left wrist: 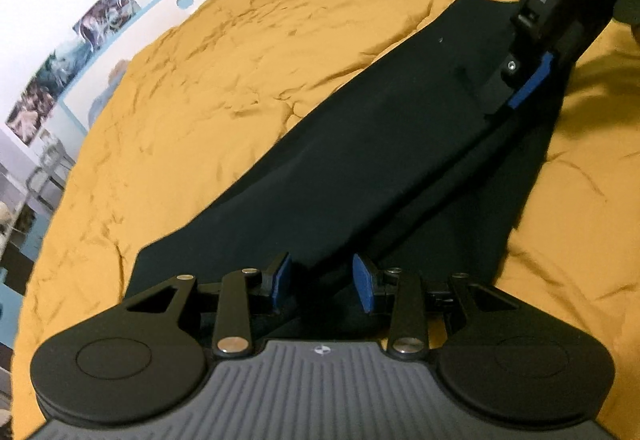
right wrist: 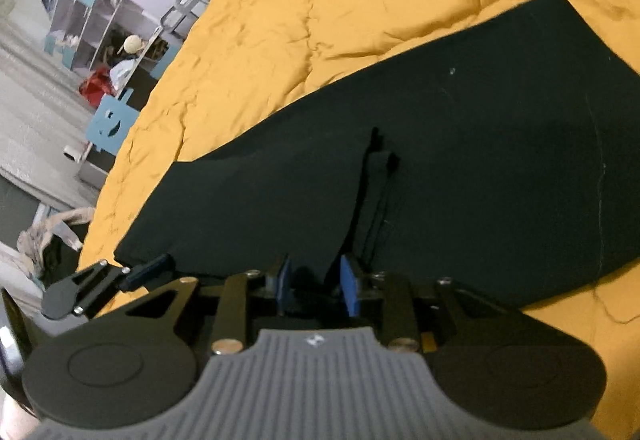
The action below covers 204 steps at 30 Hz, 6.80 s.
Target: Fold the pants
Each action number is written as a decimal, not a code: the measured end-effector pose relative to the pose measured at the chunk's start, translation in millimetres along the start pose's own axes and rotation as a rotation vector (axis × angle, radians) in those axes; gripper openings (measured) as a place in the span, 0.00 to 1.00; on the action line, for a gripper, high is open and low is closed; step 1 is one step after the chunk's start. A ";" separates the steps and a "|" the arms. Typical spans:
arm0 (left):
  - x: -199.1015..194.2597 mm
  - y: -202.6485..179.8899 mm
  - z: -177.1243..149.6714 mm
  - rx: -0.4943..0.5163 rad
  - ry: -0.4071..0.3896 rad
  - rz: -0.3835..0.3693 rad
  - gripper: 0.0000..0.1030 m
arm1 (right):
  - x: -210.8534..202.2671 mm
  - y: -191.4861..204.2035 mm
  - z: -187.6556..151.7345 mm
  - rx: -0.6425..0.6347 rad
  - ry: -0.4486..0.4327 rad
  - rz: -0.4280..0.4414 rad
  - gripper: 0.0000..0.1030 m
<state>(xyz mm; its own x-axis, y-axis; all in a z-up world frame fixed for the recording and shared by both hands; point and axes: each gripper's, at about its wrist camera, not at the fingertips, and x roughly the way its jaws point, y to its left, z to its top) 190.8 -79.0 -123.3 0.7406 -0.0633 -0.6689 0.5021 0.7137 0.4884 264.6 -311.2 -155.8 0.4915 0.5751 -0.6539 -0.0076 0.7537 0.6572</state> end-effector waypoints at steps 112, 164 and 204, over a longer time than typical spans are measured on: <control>110.0 167.6 9.8 -0.864 0.087 -0.120 0.17 | -32.2 -81.1 133.2 -0.199 -0.195 -0.365 0.05; -56.0 134.9 -101.4 -1.175 -0.059 -0.030 0.53 | 12.3 113.4 -82.5 -0.637 -0.227 -0.271 0.24; -5.8 154.8 2.4 -1.222 -0.066 -0.316 0.08 | 20.7 58.8 -1.8 -0.467 -0.208 -0.337 0.05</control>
<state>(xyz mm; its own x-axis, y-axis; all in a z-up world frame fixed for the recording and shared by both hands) 265.3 30.2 -42.5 0.7027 -0.3574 -0.6152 -0.0523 0.8364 -0.5456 272.8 -254.4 -131.3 0.6924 0.2425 -0.6796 -0.1801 0.9701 0.1627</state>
